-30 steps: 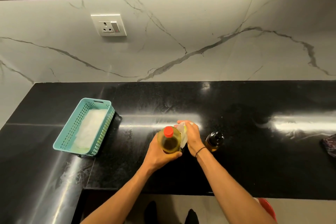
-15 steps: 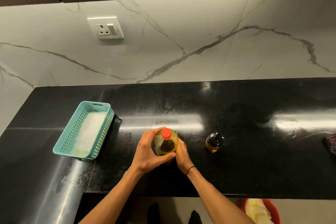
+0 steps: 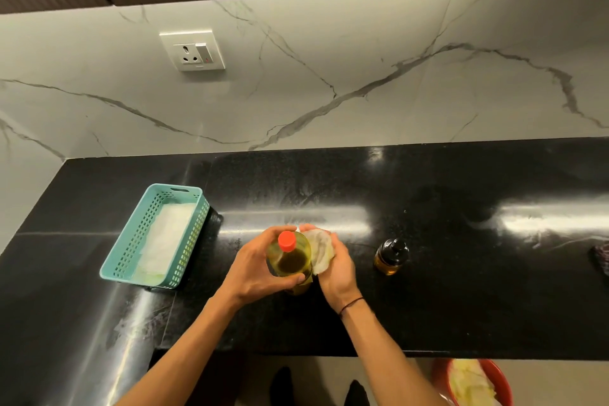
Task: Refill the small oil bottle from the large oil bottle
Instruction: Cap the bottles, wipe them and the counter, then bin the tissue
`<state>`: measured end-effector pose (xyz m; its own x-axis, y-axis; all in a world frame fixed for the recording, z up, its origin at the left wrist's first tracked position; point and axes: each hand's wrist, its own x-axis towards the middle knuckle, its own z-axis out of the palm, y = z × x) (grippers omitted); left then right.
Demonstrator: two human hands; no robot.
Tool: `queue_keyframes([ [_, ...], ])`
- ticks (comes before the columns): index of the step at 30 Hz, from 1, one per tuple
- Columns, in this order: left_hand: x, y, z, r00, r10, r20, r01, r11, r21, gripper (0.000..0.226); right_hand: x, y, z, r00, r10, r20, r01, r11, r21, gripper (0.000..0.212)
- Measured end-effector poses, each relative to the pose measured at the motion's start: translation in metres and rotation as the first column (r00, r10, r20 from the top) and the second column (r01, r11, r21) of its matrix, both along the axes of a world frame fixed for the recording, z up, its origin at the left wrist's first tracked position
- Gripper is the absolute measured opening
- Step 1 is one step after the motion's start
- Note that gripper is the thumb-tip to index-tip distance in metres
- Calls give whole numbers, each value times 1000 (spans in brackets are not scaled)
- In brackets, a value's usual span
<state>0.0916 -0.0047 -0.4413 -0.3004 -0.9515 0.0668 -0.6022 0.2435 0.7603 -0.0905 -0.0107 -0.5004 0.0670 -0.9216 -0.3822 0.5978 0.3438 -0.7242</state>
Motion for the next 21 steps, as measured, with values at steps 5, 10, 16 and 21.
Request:
queue_keyframes([
  [5,0,-1,-2,997,73,-18,-74,996,-50,81,32,20,-14,875,-33,-484,-86,972,-221,39],
  [10,5,0,10,998,50,-46,-52,997,-50,83,27,20,-42,877,126,-464,-160,987,-35,42],
  [16,9,-4,40,993,-77,-93,66,991,-117,82,-1,-7,-42,971,226,77,-239,932,272,61],
  [21,0,-12,54,987,-52,-152,25,984,-176,84,-6,-12,-29,904,152,400,-271,927,259,55],
])
